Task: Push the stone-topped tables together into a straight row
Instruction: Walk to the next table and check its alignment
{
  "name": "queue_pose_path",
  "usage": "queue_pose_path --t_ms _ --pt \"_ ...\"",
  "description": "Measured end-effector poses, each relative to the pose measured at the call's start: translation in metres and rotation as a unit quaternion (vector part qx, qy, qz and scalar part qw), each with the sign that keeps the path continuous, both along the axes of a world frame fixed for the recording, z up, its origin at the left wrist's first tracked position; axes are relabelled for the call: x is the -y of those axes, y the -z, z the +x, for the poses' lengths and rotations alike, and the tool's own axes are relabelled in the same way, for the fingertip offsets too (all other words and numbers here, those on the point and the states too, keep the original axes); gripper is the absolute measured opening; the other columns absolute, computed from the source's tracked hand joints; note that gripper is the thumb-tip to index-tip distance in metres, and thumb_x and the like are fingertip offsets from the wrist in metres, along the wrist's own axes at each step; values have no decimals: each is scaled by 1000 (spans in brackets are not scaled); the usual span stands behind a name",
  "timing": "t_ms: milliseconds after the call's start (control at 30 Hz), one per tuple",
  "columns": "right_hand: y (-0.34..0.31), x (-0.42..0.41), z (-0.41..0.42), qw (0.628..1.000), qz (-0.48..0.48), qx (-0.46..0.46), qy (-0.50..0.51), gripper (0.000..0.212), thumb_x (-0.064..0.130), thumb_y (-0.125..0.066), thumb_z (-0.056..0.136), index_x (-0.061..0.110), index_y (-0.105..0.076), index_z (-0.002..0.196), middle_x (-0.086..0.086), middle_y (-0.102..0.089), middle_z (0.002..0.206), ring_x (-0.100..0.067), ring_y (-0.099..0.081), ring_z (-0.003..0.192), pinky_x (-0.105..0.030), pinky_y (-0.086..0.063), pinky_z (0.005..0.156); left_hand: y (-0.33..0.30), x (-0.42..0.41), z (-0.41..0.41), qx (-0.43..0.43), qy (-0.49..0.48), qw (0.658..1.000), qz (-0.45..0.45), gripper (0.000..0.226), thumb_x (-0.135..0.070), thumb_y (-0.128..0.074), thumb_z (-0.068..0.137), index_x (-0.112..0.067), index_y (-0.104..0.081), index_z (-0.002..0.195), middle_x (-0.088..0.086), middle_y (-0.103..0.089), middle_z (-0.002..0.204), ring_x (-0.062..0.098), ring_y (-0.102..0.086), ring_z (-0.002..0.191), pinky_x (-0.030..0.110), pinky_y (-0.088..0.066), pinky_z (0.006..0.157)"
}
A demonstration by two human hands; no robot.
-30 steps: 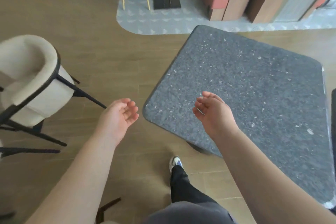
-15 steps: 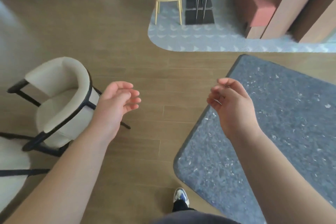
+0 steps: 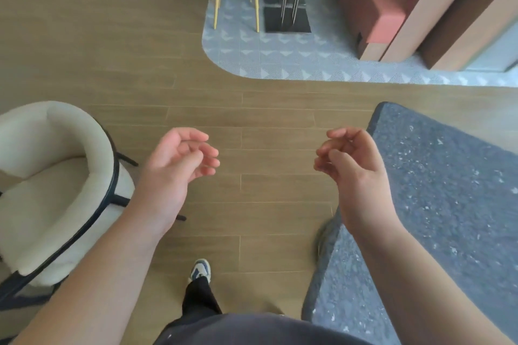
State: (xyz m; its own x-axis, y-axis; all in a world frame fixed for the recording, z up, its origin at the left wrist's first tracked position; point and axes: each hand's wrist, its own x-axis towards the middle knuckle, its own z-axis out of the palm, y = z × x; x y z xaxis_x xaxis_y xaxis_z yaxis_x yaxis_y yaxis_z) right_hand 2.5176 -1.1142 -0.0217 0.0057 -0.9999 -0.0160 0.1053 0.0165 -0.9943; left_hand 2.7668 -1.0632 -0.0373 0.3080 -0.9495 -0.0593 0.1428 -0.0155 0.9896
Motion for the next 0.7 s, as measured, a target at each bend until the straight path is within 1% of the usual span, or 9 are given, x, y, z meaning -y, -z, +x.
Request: queue_pose_path --t_ms 100,200,300,333,433,567,700 --pt "-1 30 46 999 4 -5 39 28 -8 -41 89 10 -57 104 6 -64 78 -15 -60 76 -34 -53 79 -3 45 48 -16 37 999 10 23 -7 -49 84 -14 -64 101 2 -70 84 23 -68 81 34 -56 75" --pt "-10 57 81 998 2 -15 63 30 -11 -39 92 10 -56 105 6 -65 78 -16 -61 76 -33 -54 79 -10 90 83 -5 72 997 0 23 -7 -49 85 -11 -62 103 0 -70 83 20 -67 81 33 -57 75" --pt "-18 79 98 996 -9 -29 88 30 -14 -39 93 7 -55 108 4 -65 79 -16 -61 76 -34 -54 78 -14 135 96 -5 113 993 -19 22 3 -46 92 -9 -60 104 -1 -70 83 20 -66 79 36 -57 76" --pt "-20 86 100 994 -11 -34 101 31 -15 -39 93 6 -55 109 3 -64 80 -17 -61 76 -34 -54 78 -15 150 95 -11 125 992 -24 22 3 -46 92 -8 -60 104 -1 -70 83 20 -67 78 36 -56 75" --pt "-23 109 94 988 -13 -46 148 31 -17 -38 93 2 -54 111 -3 -62 83 -19 -60 76 -36 -54 77 -18 198 80 -38 161 986 -31 22 -4 -48 84 -10 -61 101 0 -70 81 20 -67 75 32 -56 72" --pt "-22 146 63 976 -19 -59 210 32 -14 -40 91 6 -57 109 -3 -64 85 -19 -61 77 -39 -55 80 -18 270 42 -37 236 970 -42 23 -4 -47 84 -11 -60 102 0 -71 82 21 -67 75 32 -56 71" --pt "-16 196 18 963 -34 -41 263 29 -1 -44 86 15 -59 105 3 -66 82 -20 -63 77 -29 -55 75 -15 348 -10 -20 291 955 -55 24 -3 -48 86 -15 -61 102 1 -70 86 24 -67 77 33 -55 73"
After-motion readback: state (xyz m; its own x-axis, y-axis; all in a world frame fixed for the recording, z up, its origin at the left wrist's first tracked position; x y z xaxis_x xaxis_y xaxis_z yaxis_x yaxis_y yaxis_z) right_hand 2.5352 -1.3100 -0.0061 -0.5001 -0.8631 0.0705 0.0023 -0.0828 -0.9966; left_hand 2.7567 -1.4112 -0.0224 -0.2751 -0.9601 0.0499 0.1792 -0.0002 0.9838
